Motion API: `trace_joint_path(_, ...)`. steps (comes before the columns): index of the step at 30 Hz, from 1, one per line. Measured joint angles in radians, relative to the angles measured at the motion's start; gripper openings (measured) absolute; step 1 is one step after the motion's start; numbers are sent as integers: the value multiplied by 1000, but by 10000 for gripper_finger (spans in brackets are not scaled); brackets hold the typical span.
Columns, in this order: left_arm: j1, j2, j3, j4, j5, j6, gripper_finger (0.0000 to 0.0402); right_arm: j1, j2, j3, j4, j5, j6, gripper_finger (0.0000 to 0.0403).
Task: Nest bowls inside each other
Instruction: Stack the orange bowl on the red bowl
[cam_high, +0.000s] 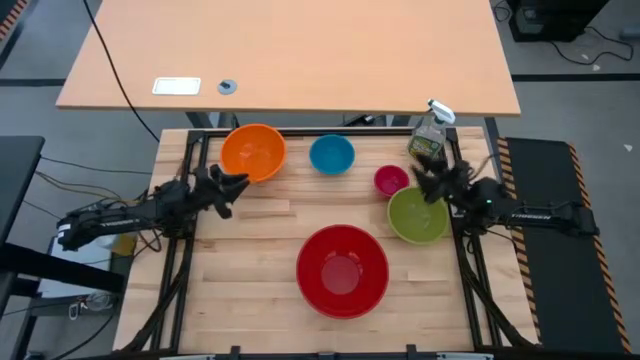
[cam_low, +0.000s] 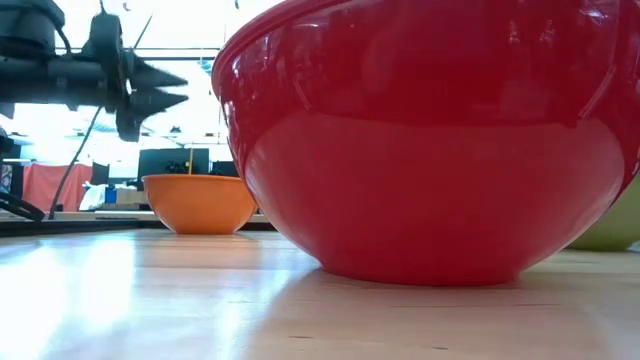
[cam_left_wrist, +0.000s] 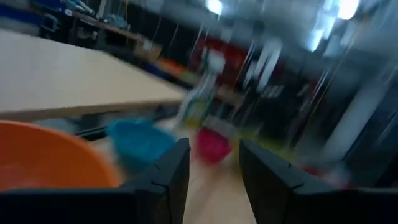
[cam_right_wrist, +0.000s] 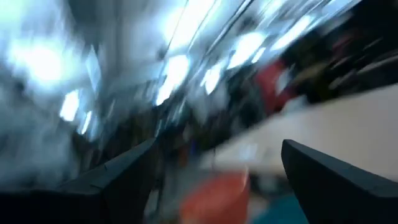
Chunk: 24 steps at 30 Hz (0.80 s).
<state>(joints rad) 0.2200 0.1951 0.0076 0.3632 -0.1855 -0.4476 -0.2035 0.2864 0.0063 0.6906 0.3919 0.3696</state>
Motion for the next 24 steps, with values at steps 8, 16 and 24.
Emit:
trace_joint_path(8, 2, 1, 0, 260, -31, -110, 142, -49, 16, 0, 105, 35, 120, 347)
trace_joint_path(16, 2, 1, 0, 333, -31, -121, 142, -68, 109, 51, 93, 33, 177, 347)
trace_joint_path(24, 2, 1, 0, 514, -210, -140, 142, -128, 388, 307, -161, 5, 214, 347)
